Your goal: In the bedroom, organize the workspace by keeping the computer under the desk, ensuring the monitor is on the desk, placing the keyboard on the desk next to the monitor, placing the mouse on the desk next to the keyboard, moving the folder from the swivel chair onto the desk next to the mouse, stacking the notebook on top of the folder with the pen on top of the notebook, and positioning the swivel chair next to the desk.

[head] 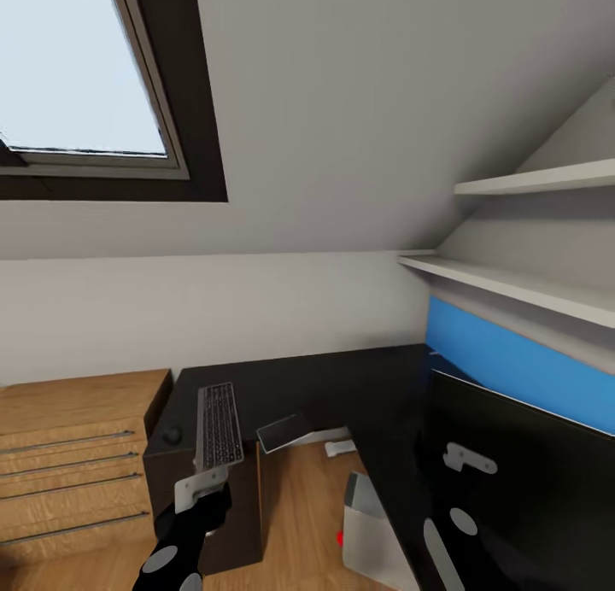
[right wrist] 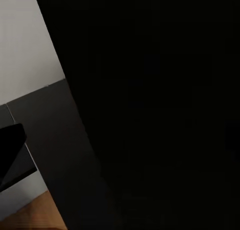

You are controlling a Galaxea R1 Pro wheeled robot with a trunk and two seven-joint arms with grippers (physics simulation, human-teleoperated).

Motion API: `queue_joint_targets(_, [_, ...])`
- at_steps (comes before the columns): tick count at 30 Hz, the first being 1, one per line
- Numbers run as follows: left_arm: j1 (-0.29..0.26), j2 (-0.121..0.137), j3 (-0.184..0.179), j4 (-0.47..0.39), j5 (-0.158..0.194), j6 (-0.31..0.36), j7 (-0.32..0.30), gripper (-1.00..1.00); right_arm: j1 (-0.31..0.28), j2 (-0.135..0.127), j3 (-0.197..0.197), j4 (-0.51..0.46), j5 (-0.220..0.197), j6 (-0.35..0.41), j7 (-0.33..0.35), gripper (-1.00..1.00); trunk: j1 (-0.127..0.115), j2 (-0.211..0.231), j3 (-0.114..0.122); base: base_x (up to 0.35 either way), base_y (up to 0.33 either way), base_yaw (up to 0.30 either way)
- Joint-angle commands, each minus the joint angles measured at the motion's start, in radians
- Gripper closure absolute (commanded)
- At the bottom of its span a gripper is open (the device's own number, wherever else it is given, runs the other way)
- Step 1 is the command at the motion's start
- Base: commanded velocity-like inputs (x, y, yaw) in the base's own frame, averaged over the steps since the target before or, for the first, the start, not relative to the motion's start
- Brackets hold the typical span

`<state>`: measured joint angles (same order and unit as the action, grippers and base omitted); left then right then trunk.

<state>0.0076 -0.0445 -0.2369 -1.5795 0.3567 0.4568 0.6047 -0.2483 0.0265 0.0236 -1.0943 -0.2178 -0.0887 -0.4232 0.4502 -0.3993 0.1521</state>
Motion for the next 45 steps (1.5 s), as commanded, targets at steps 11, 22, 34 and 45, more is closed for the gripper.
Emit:
queue_joint_targets(11, [0.000,0.000,-0.001,-0.001,0.008,0.002,0.007,-1.00,0.000,0.000,0.002,0.002,-0.010,-0.007,-0.002,-1.00,0.000,-0.001,0.000,-0.331,0.000,0.000])
queue_joint_targets(22, [0.000,0.000,-0.001,-0.001,0.008,0.002,0.007,-1.00,0.000,0.000,0.004,0.002,-0.011,-0.006,-0.001,-1.00,0.000,-0.001,0.000,-0.336,0.000,0.000])
queue_joint_targets(34, [0.000,0.000,-0.001,-0.001,0.008,0.002,0.007,-1.00,0.000,0.002,0.006,0.002,-0.013,-0.006,0.001,-1.00,0.000,-0.001,0.000,-0.318,-0.099,0.000])
queue_joint_targets(45, [0.000,0.000,-0.001,-0.001,0.007,0.002,0.007,-1.00,0.000,0.000,0.006,0.001,-0.010,-0.010,0.002,-1.00,0.000,-0.001,0.000,-0.294,-0.200,0.000])
